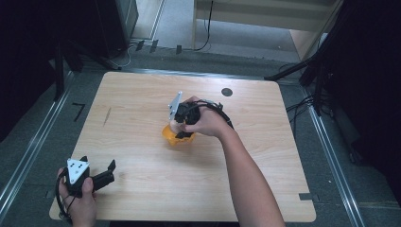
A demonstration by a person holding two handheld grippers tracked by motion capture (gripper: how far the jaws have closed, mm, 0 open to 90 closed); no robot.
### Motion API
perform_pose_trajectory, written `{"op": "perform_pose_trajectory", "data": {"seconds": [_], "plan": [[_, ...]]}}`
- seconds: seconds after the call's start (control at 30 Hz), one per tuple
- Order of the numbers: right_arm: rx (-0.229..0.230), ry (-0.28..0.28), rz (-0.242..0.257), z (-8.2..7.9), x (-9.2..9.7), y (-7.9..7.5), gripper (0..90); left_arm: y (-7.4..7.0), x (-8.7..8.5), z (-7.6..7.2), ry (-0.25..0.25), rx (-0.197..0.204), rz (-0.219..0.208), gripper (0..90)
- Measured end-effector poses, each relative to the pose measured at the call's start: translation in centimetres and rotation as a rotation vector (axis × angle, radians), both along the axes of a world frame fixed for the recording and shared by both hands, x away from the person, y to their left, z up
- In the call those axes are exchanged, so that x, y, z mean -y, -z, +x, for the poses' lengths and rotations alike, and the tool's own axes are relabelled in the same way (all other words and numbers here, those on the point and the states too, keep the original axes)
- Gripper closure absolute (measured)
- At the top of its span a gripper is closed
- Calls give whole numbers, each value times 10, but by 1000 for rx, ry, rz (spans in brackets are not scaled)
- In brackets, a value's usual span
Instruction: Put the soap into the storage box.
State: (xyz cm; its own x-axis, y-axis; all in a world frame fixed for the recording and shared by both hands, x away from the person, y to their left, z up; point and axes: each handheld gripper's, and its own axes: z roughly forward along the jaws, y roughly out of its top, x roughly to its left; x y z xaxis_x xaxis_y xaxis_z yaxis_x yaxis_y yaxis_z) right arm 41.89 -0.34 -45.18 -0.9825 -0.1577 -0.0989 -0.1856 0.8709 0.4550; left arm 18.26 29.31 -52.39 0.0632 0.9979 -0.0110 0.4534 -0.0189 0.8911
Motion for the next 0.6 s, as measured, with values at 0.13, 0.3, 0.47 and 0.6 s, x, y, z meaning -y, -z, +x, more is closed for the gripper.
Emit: {"op": "perform_pose_trajectory", "data": {"seconds": [0.13, 0.3, 0.47, 0.6], "plan": [[-4, 18, 33, 1, 1, -3, 314, 0, 0, 0, -1, 0, 0, 46], [-34, 62, 53, 0, 3, -7, 275, 0, 0, 0, -2, -2, 2, 46], [-11, 107, 83, -5, 10, -6, 261, 0, 0, 0, 0, 2, 2, 46], [-51, 149, 74, -7, 16, -6, 261, 0, 0, 0, -3, -3, 6, 46]]}}
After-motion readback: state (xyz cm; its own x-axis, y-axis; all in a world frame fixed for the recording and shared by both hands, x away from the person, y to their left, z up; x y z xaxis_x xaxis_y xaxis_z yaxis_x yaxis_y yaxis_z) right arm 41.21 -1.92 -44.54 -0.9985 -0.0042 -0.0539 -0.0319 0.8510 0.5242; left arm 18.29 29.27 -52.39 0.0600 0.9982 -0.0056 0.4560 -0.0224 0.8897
